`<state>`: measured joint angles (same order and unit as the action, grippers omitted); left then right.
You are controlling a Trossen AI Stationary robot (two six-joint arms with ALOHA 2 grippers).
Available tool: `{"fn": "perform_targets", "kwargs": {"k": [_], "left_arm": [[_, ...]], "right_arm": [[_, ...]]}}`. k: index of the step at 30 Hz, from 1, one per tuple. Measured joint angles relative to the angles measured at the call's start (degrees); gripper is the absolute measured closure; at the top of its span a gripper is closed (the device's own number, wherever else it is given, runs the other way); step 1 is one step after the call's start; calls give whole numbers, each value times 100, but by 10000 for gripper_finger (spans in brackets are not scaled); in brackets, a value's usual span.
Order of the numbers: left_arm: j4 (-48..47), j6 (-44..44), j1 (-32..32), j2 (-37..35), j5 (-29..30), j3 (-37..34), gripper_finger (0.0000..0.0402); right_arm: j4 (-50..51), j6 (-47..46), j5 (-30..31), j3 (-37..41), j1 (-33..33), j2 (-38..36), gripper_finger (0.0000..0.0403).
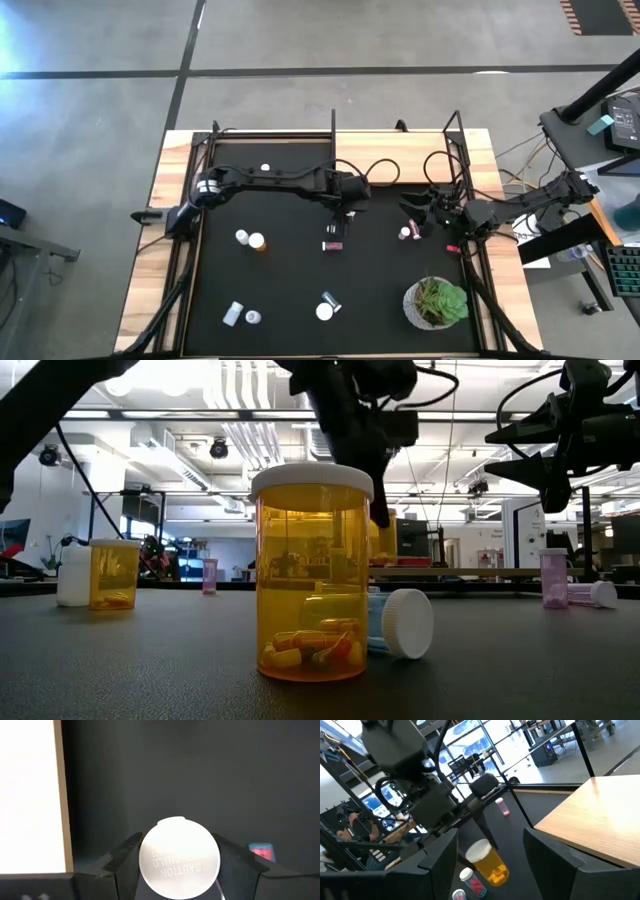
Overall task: Pick and place medicine bottles onto shelf by color
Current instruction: Move the top orange pill bottle to the center of the table
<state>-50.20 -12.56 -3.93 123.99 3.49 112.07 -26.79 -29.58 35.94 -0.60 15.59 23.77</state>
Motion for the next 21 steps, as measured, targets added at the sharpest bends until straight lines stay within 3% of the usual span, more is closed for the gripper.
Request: {"fn": "perform_targets", "kwargs": {"k": [21], "left_arm": [[324, 30, -341, 415, 116, -170, 205]], "right_arm": [[0, 0, 1, 0, 0, 0, 188]]}}
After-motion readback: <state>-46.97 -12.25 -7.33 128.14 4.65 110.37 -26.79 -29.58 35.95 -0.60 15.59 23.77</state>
